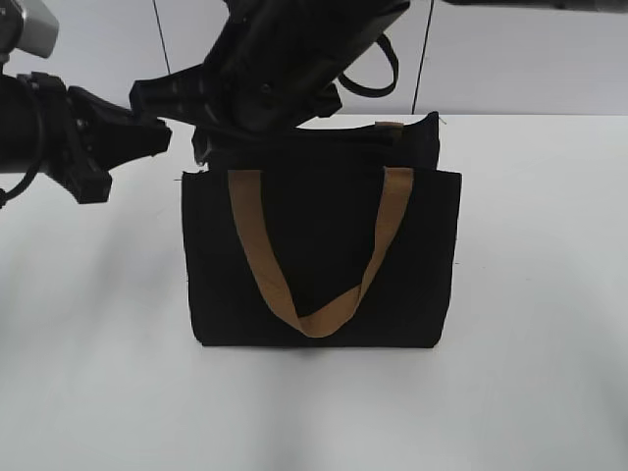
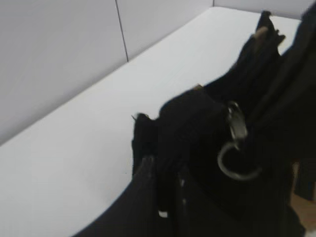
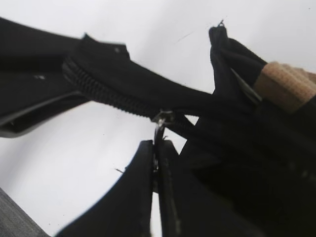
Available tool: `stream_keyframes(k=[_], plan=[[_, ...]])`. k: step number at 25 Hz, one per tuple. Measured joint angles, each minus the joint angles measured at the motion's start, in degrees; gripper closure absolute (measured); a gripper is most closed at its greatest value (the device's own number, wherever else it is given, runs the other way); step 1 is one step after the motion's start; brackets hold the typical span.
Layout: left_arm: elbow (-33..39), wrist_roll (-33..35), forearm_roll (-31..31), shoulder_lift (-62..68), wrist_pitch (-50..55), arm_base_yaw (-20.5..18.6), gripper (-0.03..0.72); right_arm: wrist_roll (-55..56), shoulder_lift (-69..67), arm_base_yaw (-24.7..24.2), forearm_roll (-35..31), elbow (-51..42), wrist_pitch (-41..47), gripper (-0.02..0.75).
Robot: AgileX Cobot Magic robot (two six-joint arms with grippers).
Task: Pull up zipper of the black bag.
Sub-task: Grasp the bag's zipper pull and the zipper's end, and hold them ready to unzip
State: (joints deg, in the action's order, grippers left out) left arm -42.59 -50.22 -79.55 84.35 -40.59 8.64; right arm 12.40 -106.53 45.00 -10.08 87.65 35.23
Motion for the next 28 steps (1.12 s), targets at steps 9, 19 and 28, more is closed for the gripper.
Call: stream_keyframes(k=[9, 19, 28], plan=[[-0.02, -26.94, -18.56, -0.06, 0.59, -5.43, 0.666, -11.7, 0.0, -2.72, -0.56, 5.92, 12.4, 0.75], [-0.02, -33.12, -20.15, -0.1, -0.29, -7.41, 0.667, -22.48, 0.05, -7.26, -7.18, 6.37, 17.76, 0.753], [-0.02, -33.12, -20.28, -0.1, -0.74, -7.41, 0.667, -22.69, 3.59, -14.49, 3.41, 6.37, 28.44, 0.753]])
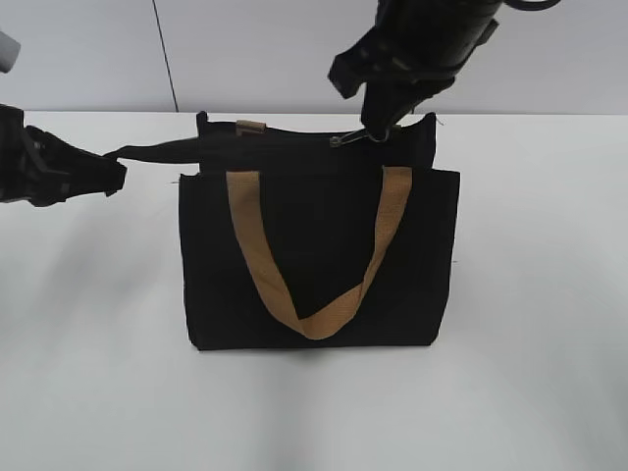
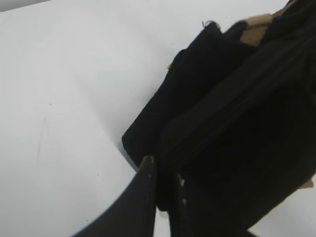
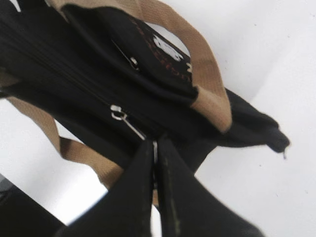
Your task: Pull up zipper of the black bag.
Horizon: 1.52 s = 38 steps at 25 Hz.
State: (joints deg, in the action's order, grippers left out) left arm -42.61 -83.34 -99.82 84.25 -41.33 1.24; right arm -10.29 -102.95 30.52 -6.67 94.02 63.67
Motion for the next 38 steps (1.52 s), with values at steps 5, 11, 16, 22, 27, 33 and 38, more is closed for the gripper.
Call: stream_keyframes(k=[5, 11, 16, 22, 27, 33, 38], plan=[[0.0, 0.0, 0.0, 0.0, 0.02, 0.0, 0.668, 0.0, 1.3, -1.5, 2.69, 0.0, 3.99, 0.753], [-0.05, 0.0, 0.0, 0.0, 0.22, 0.0, 0.668, 0.0, 1.34, -1.77, 7.2, 0.0, 4.67, 0.753], [-0.05, 0.0, 0.0, 0.0, 0.03, 0.0, 0.659, 0.06, 1.5, -1.72, 7.68, 0.0, 4.67, 0.731], [-0.05, 0.0, 3.9, 0.0, 3.11, -0.39, 0.265, -2.38, 2.62, -2.09, 7.17, 0.0, 5.68, 0.276], [-0.1, -1.43, 8.08, -0.28, 7.3, 0.27, 0.115, -4.11, 5.49, -2.16, 6.13, 0.0, 5.84, 0.118], [-0.1, -11.03, 0.54, -5.6, 31.63, 13.98, 0.148, -4.1, 13.33, -2.16, 6.06, -0.66, 5.84, 0.139], [-0.16, -11.67, 3.79, -7.96, 46.41, 25.92, 0.151, -3.97, 22.38, -2.16, 6.06, -11.58, 5.46, 0.141]])
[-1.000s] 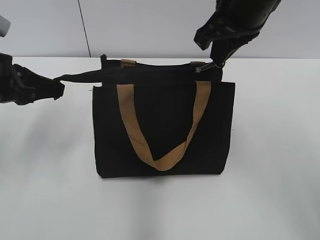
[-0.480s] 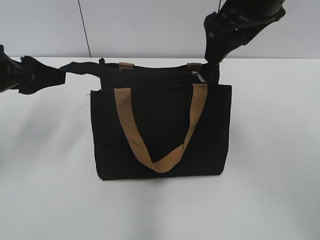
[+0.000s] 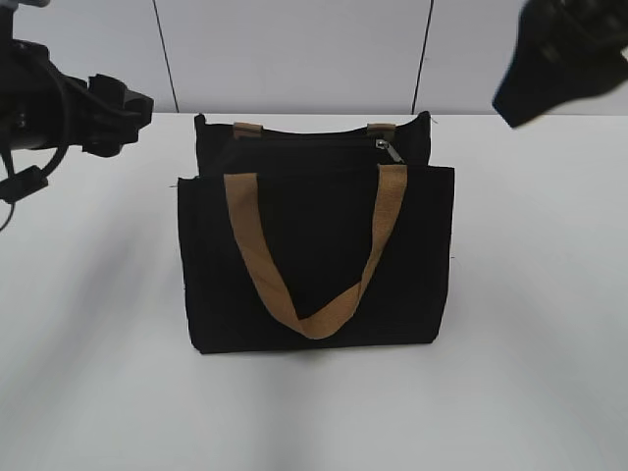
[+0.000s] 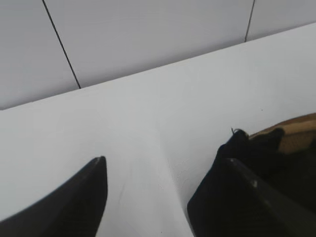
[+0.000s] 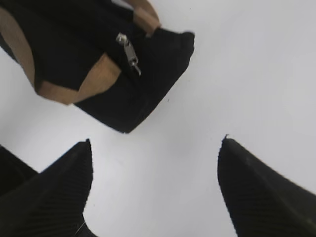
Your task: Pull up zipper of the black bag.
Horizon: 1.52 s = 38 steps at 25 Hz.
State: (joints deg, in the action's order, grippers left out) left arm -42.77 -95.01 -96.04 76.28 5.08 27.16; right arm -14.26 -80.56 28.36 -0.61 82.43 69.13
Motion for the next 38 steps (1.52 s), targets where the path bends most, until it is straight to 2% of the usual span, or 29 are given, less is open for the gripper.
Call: stream_keyframes(k=[2, 4, 7, 10, 12, 15, 17, 20, 23, 30, 38], plan=[[0.0, 4.26, 6.07, 0.12, 7.31, 3.04, 0.152, 0.15, 4.78, 0.0, 0.0, -6.05, -1.28, 0.141], [-0.04, 12.97, 14.15, 0.81, 13.61, 4.99, 0.152, 0.31, 9.35, 0.0, 0.0, -12.46, -2.61, 0.141], [-0.04, 30.05, 31.96, 0.93, 18.95, 5.59, 0.152, 0.59, 15.8, 0.0, 0.2, -19.88, -4.2, 0.141], [-0.6, 49.25, 53.36, -2.46, 22.22, 7.45, 0.152, 0.61, 21.51, 0.0, -1.44, -25.67, -4.99, 0.141], [-1.6, 59.56, 63.41, -6.59, 26.97, 9.54, 0.15, 0.61, 25.64, 0.0, -2.69, -29.39, -5.3, 0.141], [-2.68, 71.13, 73.99, -13.81, 35.94, 12.87, 0.125, 0.61, 32.05, 0.0, -3.75, -34.75, -5.3, 0.141], [-2.68, 75.85, 79.3, -18.89, 42.35, 14.2, 0.113, 0.66, 37.92, 0.0, -4.04, -38.24, -4.58, 0.141], [-1.88, 79.84, 83.54, -27.63, 50.14, 14.52, 0.109, 0.68, 44.6, 0.0, -4.09, -42.84, -3.22, 0.142], [1.71, 82.39, 85.12, -37.46, 54.0, 14.69, 0.107, 0.68, 50.77, 0.0, -4.16, -46.71, -2.99, 0.141], [11.34, 90.4, 89.87, -54.61, 56.34, 14.69, 0.108, 0.8, 58.05, 0.0, -4.72, -53.67, -3.18, 0.141], [11.75, 95.33, 92.5, -58.01, 55.93, 14.69, 0.13, 0.8, 58.56, 0.0, -5.16, -55.42, -6.24, 0.141]])
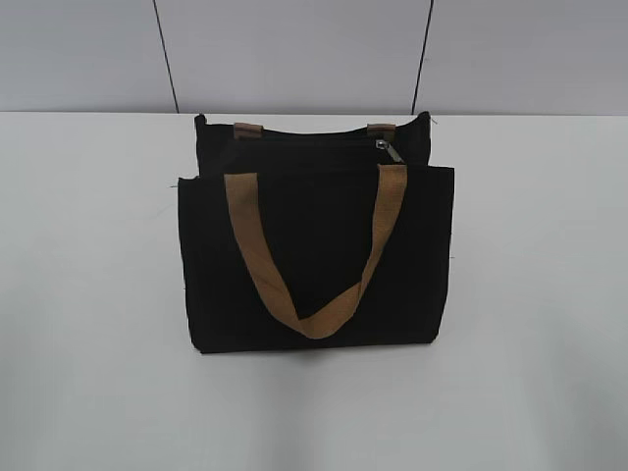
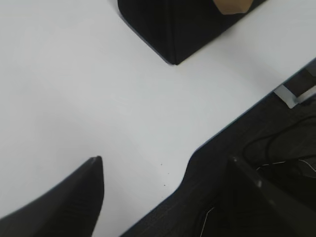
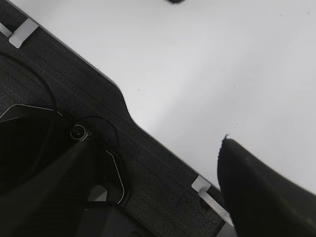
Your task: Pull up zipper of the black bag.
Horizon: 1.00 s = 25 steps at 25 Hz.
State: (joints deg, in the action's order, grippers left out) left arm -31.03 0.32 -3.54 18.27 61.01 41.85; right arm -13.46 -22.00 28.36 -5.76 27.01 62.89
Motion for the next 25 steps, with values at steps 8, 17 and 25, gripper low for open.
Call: stream_keyframes(k=[8, 17, 25], plan=[[0.04, 0.51, 0.12, 0.0, 0.0, 0.0, 0.137, 0.0, 0.05, 0.0, -0.13, 0.0, -0.14, 0.141], [0.11, 0.53, 0.07, -2.44, -0.07, -9.99, 0.155, 0.0, 1.29, -9.74, -2.5, -0.01, -0.14, 0.141], [0.11, 0.53, 0.07, -12.18, -0.09, -30.79, 0.178, 0.0, 15.68, -27.44, -3.32, -0.14, -0.22, 0.142]])
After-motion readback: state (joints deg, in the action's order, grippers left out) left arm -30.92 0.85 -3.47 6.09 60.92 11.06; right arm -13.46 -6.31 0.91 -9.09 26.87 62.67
